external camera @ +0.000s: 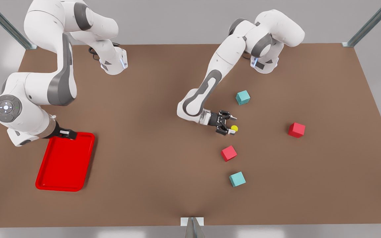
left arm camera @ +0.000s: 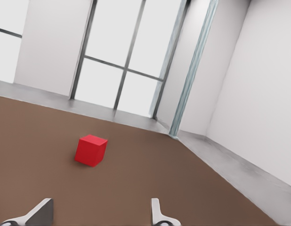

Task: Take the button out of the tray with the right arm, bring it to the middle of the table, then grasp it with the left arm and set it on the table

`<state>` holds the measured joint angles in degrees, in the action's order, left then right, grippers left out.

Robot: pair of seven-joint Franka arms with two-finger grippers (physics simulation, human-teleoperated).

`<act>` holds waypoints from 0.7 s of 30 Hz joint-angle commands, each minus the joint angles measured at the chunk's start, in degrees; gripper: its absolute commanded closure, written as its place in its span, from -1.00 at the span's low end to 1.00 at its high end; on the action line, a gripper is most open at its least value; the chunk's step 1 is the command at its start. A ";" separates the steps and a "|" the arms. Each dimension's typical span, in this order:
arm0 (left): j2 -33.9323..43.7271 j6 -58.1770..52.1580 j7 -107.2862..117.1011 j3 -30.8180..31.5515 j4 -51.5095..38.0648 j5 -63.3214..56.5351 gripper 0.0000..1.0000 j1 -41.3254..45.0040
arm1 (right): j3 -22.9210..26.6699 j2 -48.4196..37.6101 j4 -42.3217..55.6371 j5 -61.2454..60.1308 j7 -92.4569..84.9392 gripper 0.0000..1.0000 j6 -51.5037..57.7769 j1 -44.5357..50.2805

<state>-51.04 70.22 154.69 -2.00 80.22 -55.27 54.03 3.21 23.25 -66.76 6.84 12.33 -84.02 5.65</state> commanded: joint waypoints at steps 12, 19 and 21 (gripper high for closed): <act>38.90 -1.24 -161.10 -0.02 -11.95 54.75 -1.00 -44.10 | -0.23 -0.49 3.13 -5.69 -2.57 -1.00 -1.42 4.28; 49.64 7.82 -165.94 0.07 4.77 54.13 -1.00 -44.02 | -0.40 -0.40 3.48 -5.78 -2.84 -1.00 -1.50 4.63; 49.55 7.82 -165.94 0.07 4.77 54.22 -1.00 -44.02 | -0.32 -0.40 3.48 -5.69 -3.01 -1.00 -1.50 4.55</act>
<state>-1.53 75.18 45.65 -1.91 84.96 -1.17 9.54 2.84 22.93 -63.32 1.09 10.82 -85.51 10.16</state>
